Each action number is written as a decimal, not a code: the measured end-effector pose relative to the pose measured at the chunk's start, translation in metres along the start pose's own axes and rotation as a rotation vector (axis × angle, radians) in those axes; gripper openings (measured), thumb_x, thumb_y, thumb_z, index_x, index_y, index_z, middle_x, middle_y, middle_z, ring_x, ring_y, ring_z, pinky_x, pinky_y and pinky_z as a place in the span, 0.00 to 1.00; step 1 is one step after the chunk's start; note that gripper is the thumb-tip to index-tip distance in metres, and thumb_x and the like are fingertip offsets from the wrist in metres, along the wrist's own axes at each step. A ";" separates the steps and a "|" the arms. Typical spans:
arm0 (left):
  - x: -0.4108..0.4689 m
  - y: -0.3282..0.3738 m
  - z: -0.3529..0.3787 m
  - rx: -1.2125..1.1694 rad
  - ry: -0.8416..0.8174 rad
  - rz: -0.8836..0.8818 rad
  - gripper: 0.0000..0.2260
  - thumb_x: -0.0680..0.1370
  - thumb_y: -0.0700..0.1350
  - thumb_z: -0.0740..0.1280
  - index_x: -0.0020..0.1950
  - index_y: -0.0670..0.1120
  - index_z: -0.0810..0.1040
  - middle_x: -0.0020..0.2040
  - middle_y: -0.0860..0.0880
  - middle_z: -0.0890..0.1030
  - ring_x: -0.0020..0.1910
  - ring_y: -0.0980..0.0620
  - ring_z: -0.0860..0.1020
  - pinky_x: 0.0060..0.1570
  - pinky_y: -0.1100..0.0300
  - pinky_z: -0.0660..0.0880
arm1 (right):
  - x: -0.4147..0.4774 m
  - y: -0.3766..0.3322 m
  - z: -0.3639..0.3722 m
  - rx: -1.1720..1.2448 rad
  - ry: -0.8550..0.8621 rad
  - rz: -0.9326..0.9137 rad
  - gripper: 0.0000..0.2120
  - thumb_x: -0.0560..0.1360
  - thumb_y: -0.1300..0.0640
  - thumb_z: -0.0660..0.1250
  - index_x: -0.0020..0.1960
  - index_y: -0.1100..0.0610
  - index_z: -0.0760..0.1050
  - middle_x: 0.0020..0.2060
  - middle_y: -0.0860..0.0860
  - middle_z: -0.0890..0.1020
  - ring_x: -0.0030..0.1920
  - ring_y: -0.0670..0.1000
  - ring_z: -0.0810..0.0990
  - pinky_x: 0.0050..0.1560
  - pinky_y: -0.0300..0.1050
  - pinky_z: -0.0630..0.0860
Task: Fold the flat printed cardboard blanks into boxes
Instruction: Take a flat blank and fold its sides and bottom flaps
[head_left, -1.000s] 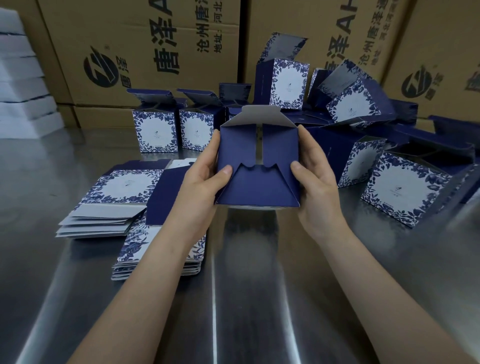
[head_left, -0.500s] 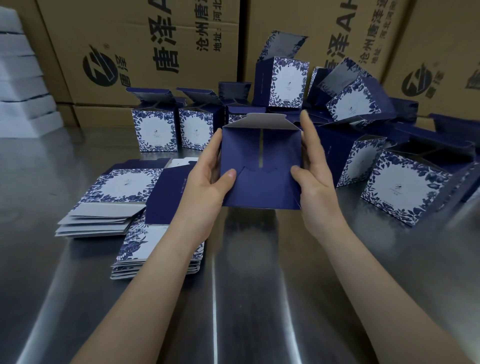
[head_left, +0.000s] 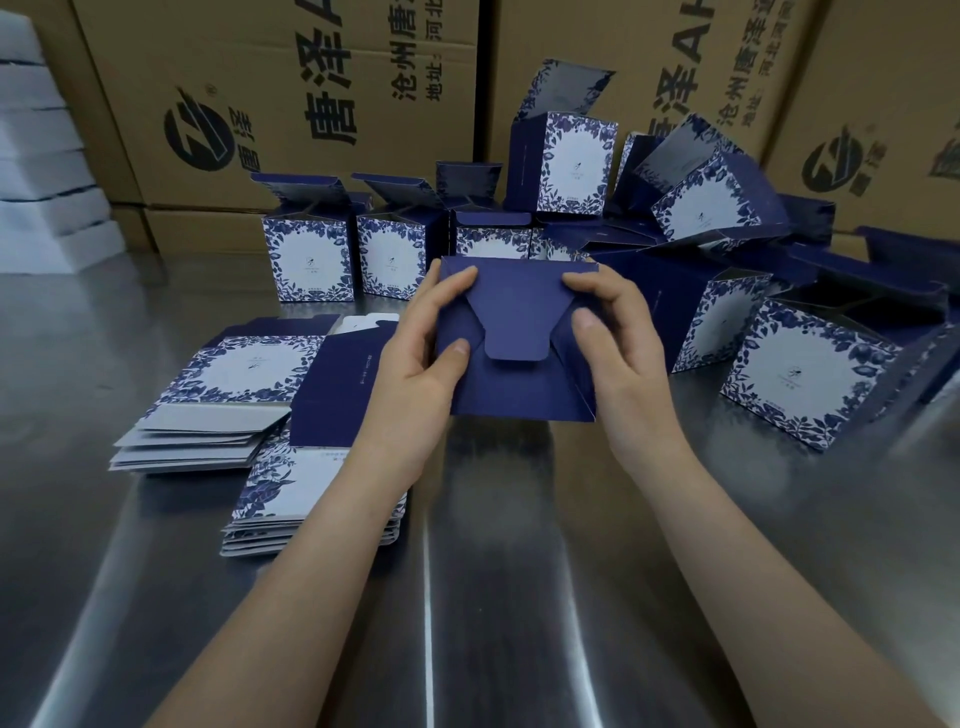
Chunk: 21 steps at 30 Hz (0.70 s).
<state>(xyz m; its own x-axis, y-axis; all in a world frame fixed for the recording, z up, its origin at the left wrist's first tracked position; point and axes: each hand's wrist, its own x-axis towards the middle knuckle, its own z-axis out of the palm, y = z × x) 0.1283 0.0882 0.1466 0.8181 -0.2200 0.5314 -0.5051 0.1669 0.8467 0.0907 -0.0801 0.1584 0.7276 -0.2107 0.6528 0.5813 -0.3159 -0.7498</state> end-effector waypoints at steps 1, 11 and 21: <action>0.000 0.000 0.000 -0.006 0.010 -0.006 0.25 0.79 0.31 0.59 0.71 0.53 0.73 0.78 0.53 0.63 0.76 0.59 0.62 0.75 0.50 0.63 | -0.001 0.000 0.000 -0.009 -0.015 -0.003 0.13 0.76 0.58 0.63 0.59 0.49 0.72 0.66 0.52 0.71 0.71 0.48 0.67 0.64 0.35 0.68; -0.006 0.000 0.011 0.294 0.159 0.095 0.23 0.77 0.38 0.69 0.69 0.55 0.73 0.75 0.55 0.66 0.72 0.65 0.63 0.72 0.55 0.64 | -0.003 0.000 0.000 -0.194 -0.049 -0.029 0.33 0.70 0.60 0.74 0.71 0.47 0.64 0.67 0.46 0.67 0.70 0.41 0.65 0.69 0.56 0.69; -0.004 0.002 0.008 0.379 0.202 0.151 0.31 0.73 0.37 0.73 0.71 0.57 0.68 0.61 0.64 0.64 0.64 0.62 0.69 0.65 0.49 0.72 | -0.002 0.004 0.002 -0.340 -0.028 -0.092 0.34 0.68 0.63 0.77 0.69 0.54 0.66 0.63 0.47 0.67 0.66 0.42 0.66 0.68 0.54 0.69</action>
<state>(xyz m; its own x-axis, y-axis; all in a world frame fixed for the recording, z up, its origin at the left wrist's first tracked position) 0.1216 0.0815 0.1462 0.7458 -0.0220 0.6658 -0.6571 -0.1893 0.7297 0.0922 -0.0790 0.1537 0.6903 -0.1426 0.7093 0.4941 -0.6233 -0.6061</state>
